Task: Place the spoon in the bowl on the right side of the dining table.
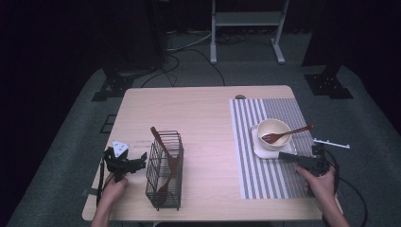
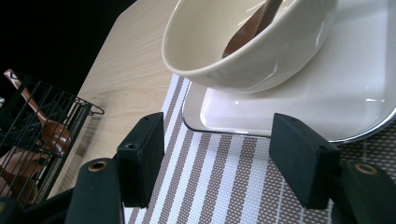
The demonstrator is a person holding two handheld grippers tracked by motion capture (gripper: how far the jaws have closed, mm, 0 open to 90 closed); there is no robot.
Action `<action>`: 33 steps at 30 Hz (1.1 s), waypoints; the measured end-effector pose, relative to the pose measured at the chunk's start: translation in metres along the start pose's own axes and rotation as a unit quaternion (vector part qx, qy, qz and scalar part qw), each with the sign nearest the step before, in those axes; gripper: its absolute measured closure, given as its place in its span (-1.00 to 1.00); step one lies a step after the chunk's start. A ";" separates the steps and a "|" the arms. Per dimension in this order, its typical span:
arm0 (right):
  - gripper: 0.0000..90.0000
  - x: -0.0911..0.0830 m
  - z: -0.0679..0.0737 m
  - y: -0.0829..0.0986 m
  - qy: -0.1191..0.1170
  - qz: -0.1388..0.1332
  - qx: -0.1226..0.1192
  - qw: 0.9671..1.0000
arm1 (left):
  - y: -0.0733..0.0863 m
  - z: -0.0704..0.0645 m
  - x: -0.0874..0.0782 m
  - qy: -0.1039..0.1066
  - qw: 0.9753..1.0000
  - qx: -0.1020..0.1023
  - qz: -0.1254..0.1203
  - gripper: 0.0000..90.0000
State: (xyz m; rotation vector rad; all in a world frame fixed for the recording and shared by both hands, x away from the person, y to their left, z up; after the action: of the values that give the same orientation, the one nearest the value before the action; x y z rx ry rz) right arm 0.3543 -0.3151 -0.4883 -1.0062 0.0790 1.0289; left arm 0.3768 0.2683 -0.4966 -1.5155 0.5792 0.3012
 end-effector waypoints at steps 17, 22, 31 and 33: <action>-0.25 0.006 0.017 0.016 -0.001 0.018 -0.027 0.999 | 0.000 0.000 0.000 0.000 1.000 0.001 0.000 -1.00; -0.25 0.007 0.023 0.019 -0.009 0.015 -0.031 0.999 | 0.000 0.000 0.000 0.000 1.000 0.001 0.000 -1.00; -0.25 0.013 0.034 0.026 -0.016 0.022 -0.041 0.999 | 0.000 0.000 0.000 0.000 1.000 0.001 0.001 -1.00; -0.25 0.014 0.035 0.028 -0.016 0.024 -0.044 0.999 | 0.000 0.000 0.000 0.001 1.000 0.002 0.001 -1.00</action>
State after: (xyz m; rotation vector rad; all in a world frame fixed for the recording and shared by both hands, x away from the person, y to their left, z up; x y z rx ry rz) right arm 0.3283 -0.2765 -0.4933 -1.0720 0.0313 1.0998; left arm 0.3767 0.2678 -0.4966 -1.5121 0.5824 0.3003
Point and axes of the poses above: each handheld gripper's, and its own axes: x roughly forward along the jaws, y roughly out of its underside, z roughly to its left, the point moved 5 cm from there along x, roughly forward along the jaws, and after that the axes turned 9 degrees about -x, right-handed, at the moved point
